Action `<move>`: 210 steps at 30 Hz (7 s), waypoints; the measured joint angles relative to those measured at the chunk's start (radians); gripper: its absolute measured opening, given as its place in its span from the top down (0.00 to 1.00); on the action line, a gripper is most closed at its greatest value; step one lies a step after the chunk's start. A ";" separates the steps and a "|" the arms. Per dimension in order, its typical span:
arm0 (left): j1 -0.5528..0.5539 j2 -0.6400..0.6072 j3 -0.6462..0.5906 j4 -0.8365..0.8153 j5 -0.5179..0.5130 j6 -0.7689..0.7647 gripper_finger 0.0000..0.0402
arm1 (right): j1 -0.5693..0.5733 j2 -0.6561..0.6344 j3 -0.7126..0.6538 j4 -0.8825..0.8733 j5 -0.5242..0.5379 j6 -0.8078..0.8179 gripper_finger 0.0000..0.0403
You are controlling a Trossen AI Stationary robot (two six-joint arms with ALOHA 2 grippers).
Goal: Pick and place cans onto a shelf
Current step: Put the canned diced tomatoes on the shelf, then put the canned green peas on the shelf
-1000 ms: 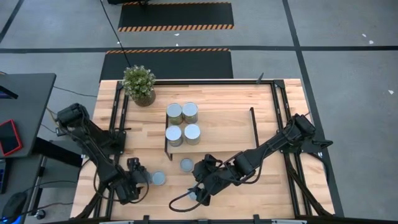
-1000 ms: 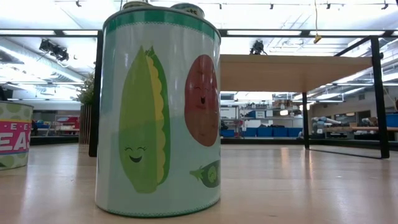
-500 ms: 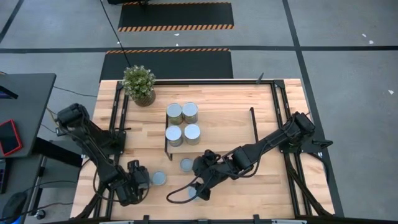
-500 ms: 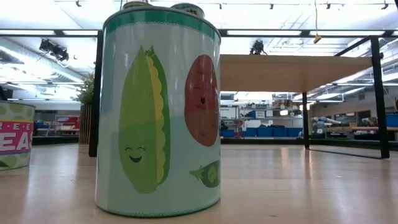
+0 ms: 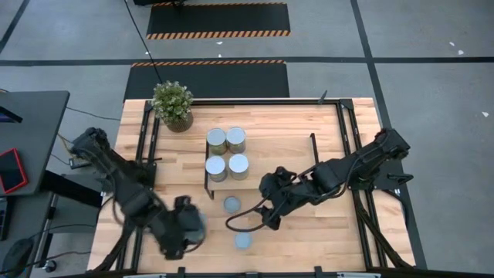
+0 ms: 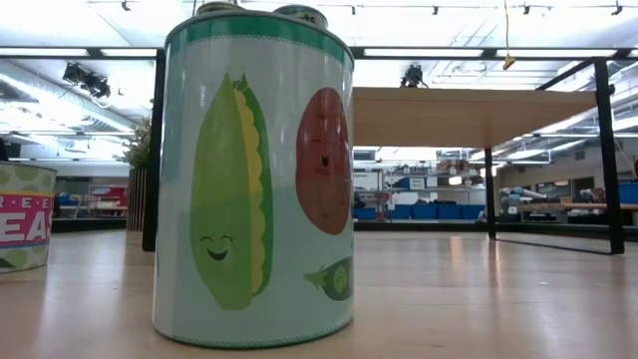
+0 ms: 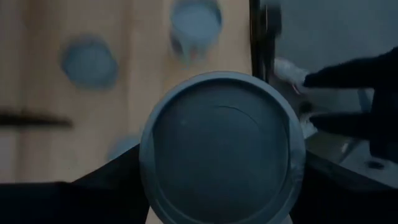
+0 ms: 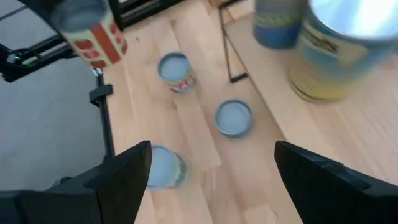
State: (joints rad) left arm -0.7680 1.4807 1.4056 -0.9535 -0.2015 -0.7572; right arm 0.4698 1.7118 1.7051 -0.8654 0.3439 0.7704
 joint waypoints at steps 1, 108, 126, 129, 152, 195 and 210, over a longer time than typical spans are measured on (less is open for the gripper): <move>0.036 0.013 0.041 -0.009 0.008 0.038 0.30 | 0.000 -0.013 -0.018 -0.005 0.000 0.012 0.14; 0.724 0.350 0.938 -0.377 0.045 0.661 0.03 | -0.572 -0.381 -0.547 0.191 -0.128 -0.653 0.14; 0.238 0.086 0.449 -0.422 -0.064 0.368 0.09 | -0.280 -0.404 -0.430 0.104 0.116 -0.451 0.14; 0.163 0.042 0.319 -0.351 -0.063 0.235 0.09 | -0.258 -0.404 -0.430 0.105 0.133 -0.426 0.14; -0.153 0.023 -0.411 0.140 -0.013 -0.389 0.09 | -0.185 -0.370 -0.347 0.160 0.192 -0.359 0.14; 0.120 0.055 -0.174 0.257 0.038 0.102 0.28 | -0.189 -0.373 -0.347 0.114 0.149 -0.273 0.14; 0.469 0.317 0.387 0.053 0.118 0.552 0.28 | -0.210 -0.479 -0.348 -0.019 0.081 -0.197 0.14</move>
State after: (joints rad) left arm -0.2986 1.7975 1.7927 -0.9006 -0.0833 -0.2055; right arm 0.2596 1.2324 1.3575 -0.8848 0.4251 0.5732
